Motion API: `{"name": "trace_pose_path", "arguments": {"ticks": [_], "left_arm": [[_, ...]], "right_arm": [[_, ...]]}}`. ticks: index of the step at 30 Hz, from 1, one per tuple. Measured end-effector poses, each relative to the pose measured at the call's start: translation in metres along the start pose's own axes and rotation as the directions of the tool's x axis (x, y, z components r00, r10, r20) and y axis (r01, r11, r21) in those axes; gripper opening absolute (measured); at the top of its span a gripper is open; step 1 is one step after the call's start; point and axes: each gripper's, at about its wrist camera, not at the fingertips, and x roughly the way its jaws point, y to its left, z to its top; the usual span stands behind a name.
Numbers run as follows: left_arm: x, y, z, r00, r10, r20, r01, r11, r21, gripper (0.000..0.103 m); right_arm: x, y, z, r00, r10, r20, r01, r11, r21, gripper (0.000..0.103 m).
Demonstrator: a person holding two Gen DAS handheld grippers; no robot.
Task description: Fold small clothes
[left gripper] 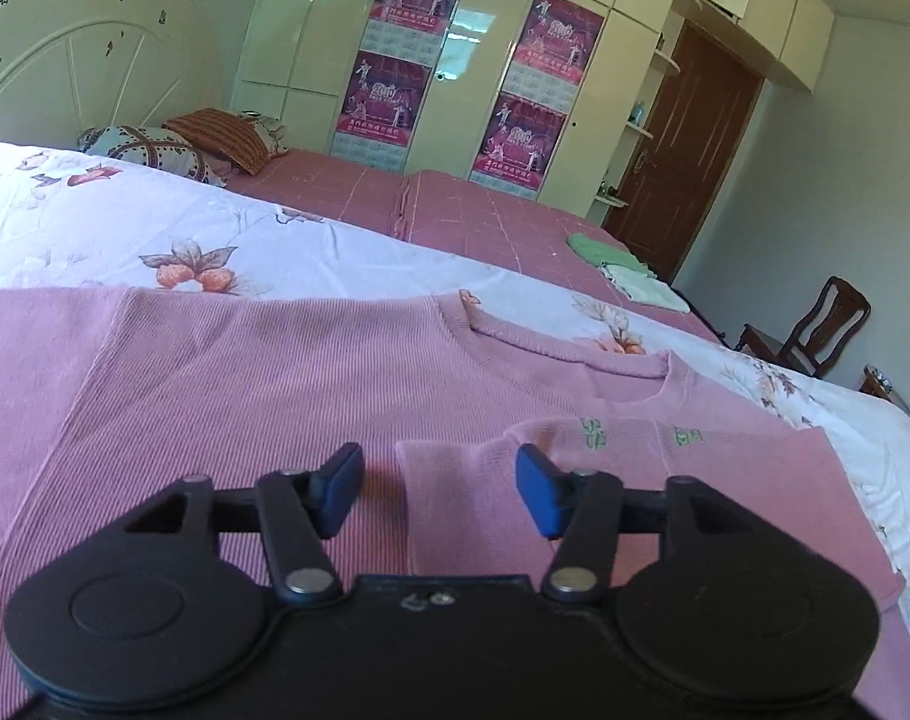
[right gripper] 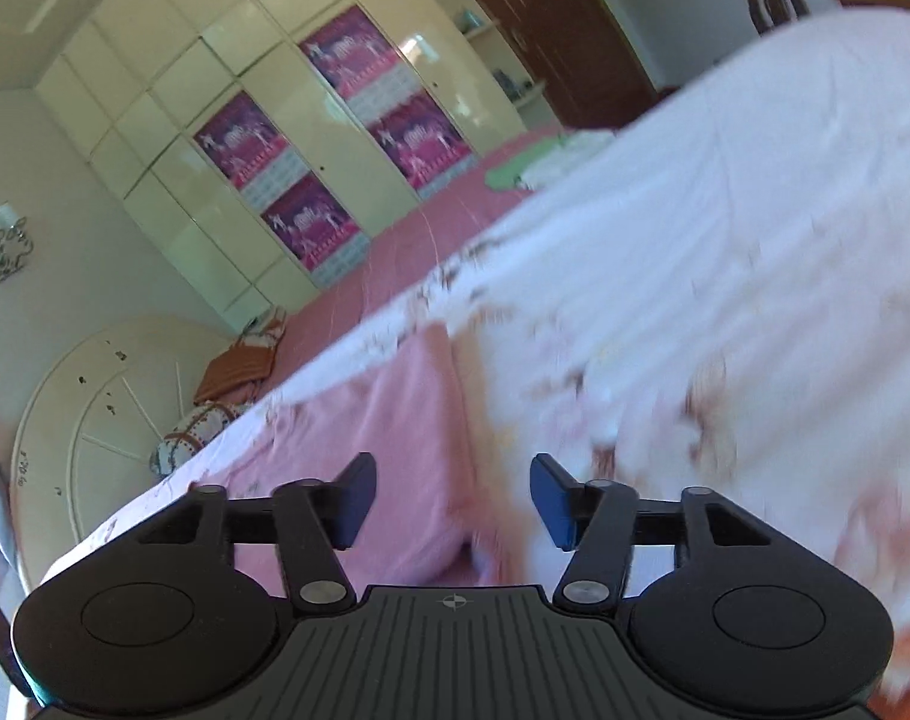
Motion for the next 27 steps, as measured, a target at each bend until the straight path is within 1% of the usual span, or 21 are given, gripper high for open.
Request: {"name": "trace_pose_path", "arguments": {"ticks": [2, 3, 4, 6, 9, 11, 12, 13, 14, 16, 17, 18, 19, 20, 21, 22, 23, 24, 25, 26, 27], "left_arm": [[0.011, -0.005, 0.002, 0.999, 0.005, -0.048, -0.004, 1.000, 0.024, 0.045], [0.014, -0.008, 0.001, 0.998, 0.016, -0.055, -0.013, 0.999, 0.049, 0.040], [0.016, -0.011, 0.002, 0.998, 0.018, -0.062, -0.014, 0.998, 0.068, 0.037], [0.020, -0.014, 0.003, 0.997, 0.011, -0.077, -0.005, 0.997, 0.081, 0.009], [0.021, -0.019, 0.000, 0.998, 0.019, -0.067, -0.011, 0.995, 0.104, 0.007], [0.015, -0.019, -0.002, 0.999, 0.033, -0.017, -0.031, 0.995, 0.098, 0.006], [0.011, -0.020, -0.004, 0.999, 0.050, 0.006, -0.050, 0.993, 0.102, 0.006], [0.010, -0.019, -0.005, 0.998, 0.068, 0.014, -0.069, 0.992, 0.106, 0.006], [0.014, -0.019, -0.008, 0.997, 0.070, -0.009, -0.069, 0.991, 0.114, 0.007], [0.015, -0.020, -0.007, 0.997, 0.073, -0.014, -0.070, 0.988, 0.136, 0.010], [0.011, -0.020, -0.003, 0.996, 0.088, -0.006, -0.087, 0.988, 0.131, 0.022], [0.004, -0.020, 0.001, 0.994, 0.104, 0.025, -0.107, 0.986, 0.128, 0.030], [-0.006, -0.020, 0.003, 0.991, 0.113, 0.075, -0.122, 0.984, 0.133, 0.034], [-0.012, -0.022, 0.006, 0.989, 0.105, 0.101, -0.119, 0.983, 0.139, 0.039], [-0.014, -0.027, 0.009, 0.992, 0.077, 0.098, -0.090, 0.986, 0.141, 0.039], [-0.013, -0.035, 0.010, 0.996, 0.045, 0.083, -0.057, 0.987, 0.153, 0.040], [-0.008, -0.046, 0.009, 0.998, 0.013, 0.060, -0.024, 0.984, 0.174, 0.046], [-0.001, -0.057, 0.007, 0.999, -0.011, 0.031, 0.005, 0.981, 0.194, 0.060], [0.007, -0.066, 0.003, 1.000, -0.028, -0.002, 0.028, 0.977, 0.211, 0.065], [0.018, -0.074, -0.002, 0.998, -0.032, -0.052, 0.044, 0.971, 0.234, 0.068], [0.028, -0.079, -0.008, 0.995, 0.004, -0.095, 0.021, 0.965, 0.261, 0.067]], "right_arm": [[0.021, 0.001, 0.016, 1.000, 0.006, -0.016, -0.007, 1.000, -0.025, 0.054], [0.034, 0.002, 0.023, 1.000, 0.009, -0.023, -0.010, 0.999, -0.046, 0.044], [0.047, 0.005, 0.028, 0.999, 0.001, -0.039, -0.004, 0.998, -0.064, 0.041], [0.075, 0.007, 0.037, 0.998, 0.000, -0.069, -0.005, 0.997, -0.078, 0.041], [0.111, 0.009, 0.046, 0.993, 0.005, -0.114, -0.016, 0.995, -0.096, 0.041], [0.127, 0.009, 0.048, 0.991, -0.007, -0.131, -0.009, 0.993, -0.116, 0.037], [0.134, 0.009, 0.048, 0.988, -0.017, -0.151, -0.005, 0.990, -0.144, 0.001], [0.140, 0.010, 0.047, 0.985, -0.061, -0.159, 0.032, 0.983, -0.178, 0.002], [0.145, 0.008, 0.045, 0.983, -0.091, -0.157, 0.057, 0.977, -0.204, 0.002], [0.148, 0.007, 0.044, 0.984, -0.095, -0.154, 0.060, 0.975, -0.216, 0.002], [0.147, 0.009, 0.045, 0.983, -0.105, -0.153, 0.068, 0.971, -0.229, 0.003], [0.144, 0.010, 0.047, 0.984, -0.118, -0.136, 0.083, 0.968, -0.237, 0.003], [0.137, 0.010, 0.051, 0.987, -0.114, -0.113, 0.085, 0.969, -0.230, 0.003], [0.130, 0.011, 0.055, 0.992, -0.077, -0.104, 0.053, 0.974, -0.222, 0.003], [0.125, 0.015, 0.057, 0.994, -0.044, -0.100, 0.019, 0.971, -0.239, 0.003], [0.124, 0.020, 0.057, 0.995, -0.041, -0.095, 0.013, 0.960, -0.279, 0.003], [0.128, 0.027, 0.058, 0.994, -0.048, -0.097, 0.014, 0.946, -0.325, 0.003], [0.134, 0.030, 0.057, 0.993, -0.050, -0.109, 0.010, 0.940, -0.342, 0.003], [0.143, 0.033, 0.056, 0.990, -0.057, -0.129, 0.008, 0.936, -0.352, 0.003], [0.152, 0.035, 0.053, 0.987, -0.071, -0.144, 0.013, 0.930, -0.368, 0.003], [0.163, 0.033, 0.048, 0.979, -0.110, -0.174, 0.033, 0.919, -0.392, 0.002]]}}
